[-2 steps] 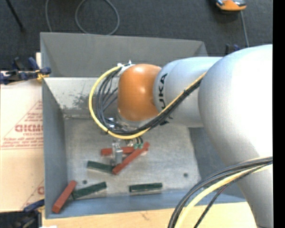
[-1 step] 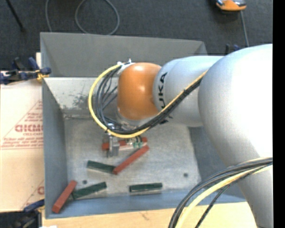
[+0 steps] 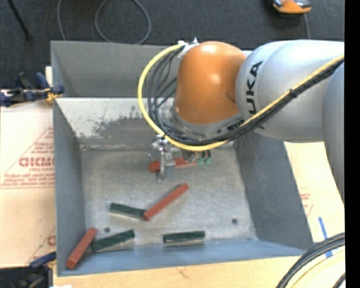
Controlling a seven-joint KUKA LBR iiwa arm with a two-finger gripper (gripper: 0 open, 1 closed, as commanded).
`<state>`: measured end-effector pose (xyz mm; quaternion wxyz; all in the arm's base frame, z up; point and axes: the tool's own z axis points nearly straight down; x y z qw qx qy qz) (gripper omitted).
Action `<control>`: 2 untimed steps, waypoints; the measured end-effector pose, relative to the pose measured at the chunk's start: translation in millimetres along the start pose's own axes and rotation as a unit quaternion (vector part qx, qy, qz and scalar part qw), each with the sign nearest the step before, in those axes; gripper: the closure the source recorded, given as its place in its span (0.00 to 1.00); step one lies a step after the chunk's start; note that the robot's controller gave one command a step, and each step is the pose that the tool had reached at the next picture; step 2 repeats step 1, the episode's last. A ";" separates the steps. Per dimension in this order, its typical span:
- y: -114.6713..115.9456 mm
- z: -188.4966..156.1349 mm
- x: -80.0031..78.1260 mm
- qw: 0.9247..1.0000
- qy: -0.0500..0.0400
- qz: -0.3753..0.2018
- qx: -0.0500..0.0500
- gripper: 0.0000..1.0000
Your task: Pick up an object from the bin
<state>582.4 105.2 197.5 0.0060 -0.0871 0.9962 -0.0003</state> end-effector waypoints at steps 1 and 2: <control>13.2 -109.5 20.0 1.000 0.000 0.000 0.000 1.00; 13.2 -109.5 20.0 1.000 0.000 0.000 0.000 1.00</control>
Offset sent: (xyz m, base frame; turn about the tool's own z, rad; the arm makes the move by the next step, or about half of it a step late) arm -0.0254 0.0105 0.1031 0.0015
